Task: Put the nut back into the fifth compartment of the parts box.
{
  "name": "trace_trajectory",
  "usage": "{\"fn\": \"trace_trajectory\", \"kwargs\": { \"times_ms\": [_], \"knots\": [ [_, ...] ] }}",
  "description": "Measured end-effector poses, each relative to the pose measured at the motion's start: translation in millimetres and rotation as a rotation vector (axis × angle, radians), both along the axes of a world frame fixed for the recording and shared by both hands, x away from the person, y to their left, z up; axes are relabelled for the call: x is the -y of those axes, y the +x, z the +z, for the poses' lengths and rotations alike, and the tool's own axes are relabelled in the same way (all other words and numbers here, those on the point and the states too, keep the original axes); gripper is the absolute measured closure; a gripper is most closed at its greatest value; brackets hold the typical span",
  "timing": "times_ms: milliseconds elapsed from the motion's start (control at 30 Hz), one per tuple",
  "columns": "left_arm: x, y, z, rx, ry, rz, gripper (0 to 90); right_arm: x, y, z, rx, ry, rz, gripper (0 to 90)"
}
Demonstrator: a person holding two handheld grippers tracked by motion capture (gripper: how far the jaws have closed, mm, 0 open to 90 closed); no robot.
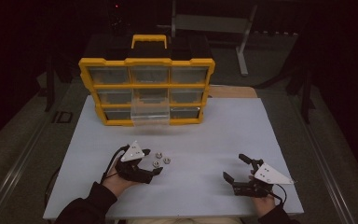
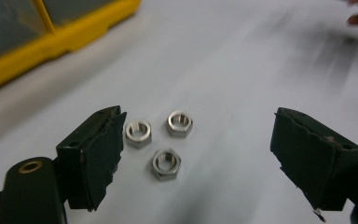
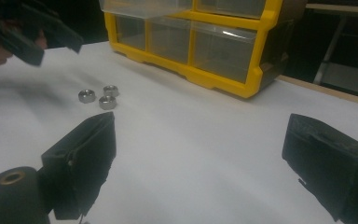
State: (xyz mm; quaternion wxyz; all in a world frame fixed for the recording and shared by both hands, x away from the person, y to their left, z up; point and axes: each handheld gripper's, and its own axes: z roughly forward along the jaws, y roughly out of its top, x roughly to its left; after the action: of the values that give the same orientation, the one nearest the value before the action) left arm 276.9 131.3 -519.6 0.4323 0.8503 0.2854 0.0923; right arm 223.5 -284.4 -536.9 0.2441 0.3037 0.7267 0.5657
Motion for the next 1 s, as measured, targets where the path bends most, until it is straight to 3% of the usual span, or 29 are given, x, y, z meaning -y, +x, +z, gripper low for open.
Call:
{"fn": "trace_trajectory", "kwargs": {
  "times_ms": [200,500,1000],
  "knots": [
    [7.2,8.8,-16.1,-0.013,0.078,0.005,35.7,-0.4,0.2,-0.3,-0.002,-0.004,0.006,9.9],
    [13.4,16.4,-29.7,-0.012,0.150,0.001,53.5,-0.4,0.3,-0.5,-0.011,0.000,0.008,9.9],
    [13.0,22.4,-35.9,-0.026,0.142,-0.010,67.8,-0.2,1.2,-1.4,-0.023,0.000,0.011,9.9]
  ]
}}
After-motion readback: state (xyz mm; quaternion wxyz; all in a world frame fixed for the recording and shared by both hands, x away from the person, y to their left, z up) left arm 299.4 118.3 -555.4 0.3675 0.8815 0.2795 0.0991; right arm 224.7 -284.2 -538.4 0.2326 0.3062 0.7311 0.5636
